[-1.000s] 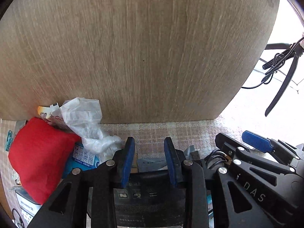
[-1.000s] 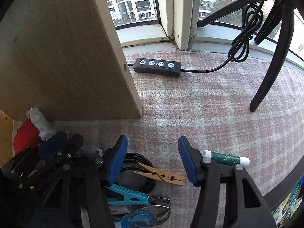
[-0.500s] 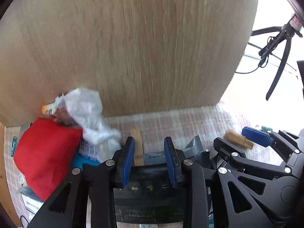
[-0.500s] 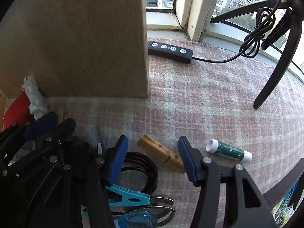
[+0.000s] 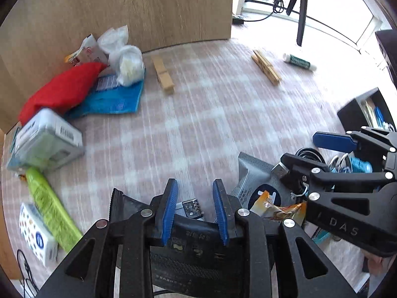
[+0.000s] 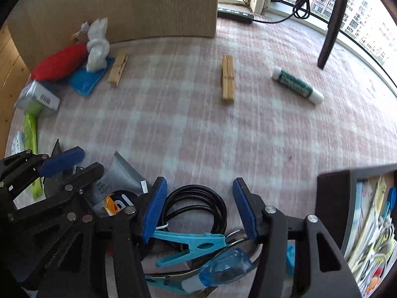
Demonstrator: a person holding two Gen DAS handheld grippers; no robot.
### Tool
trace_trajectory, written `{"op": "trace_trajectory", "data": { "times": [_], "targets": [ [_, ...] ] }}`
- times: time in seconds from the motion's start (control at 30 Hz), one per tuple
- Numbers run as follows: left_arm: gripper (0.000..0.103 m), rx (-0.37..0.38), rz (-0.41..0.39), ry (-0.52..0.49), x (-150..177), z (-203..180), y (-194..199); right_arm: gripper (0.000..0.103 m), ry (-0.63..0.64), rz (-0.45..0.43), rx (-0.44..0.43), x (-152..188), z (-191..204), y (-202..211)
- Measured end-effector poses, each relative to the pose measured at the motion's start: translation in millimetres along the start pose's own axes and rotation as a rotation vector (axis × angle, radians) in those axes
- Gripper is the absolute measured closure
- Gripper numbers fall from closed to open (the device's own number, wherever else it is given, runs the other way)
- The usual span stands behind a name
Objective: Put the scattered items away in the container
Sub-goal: 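Pull the black pouch out from the pile with the left tool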
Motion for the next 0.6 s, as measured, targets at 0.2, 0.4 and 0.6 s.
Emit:
{"op": "trace_trajectory", "data": {
  "times": [0.2, 0.4, 0.6],
  "targets": [
    [0.076, 0.028, -0.024, 0.065, 62, 3, 25, 0.048, 0.011, 0.031, -0.059, 75, 3, 11],
    [0.076, 0.057, -0.060, 0.207, 115, 84, 48, 0.048, 0.012, 0.017, -0.096, 135, -18, 28],
    [0.075, 0.079, -0.052, 0.254, 143, 122, 59, 0.048, -0.091, -0.081, -0.147, 147, -32, 50]
  ]
}}
Point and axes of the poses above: each gripper's, at about its wrist camera, not at the fingertips, and y roughly against the way its jaws point, z to its left, x to its underside, the point moved 7 cm from there along -y, roughly the way its jaws point, and after that the axes turned 13 degrees about z, right-handed, at the moved point
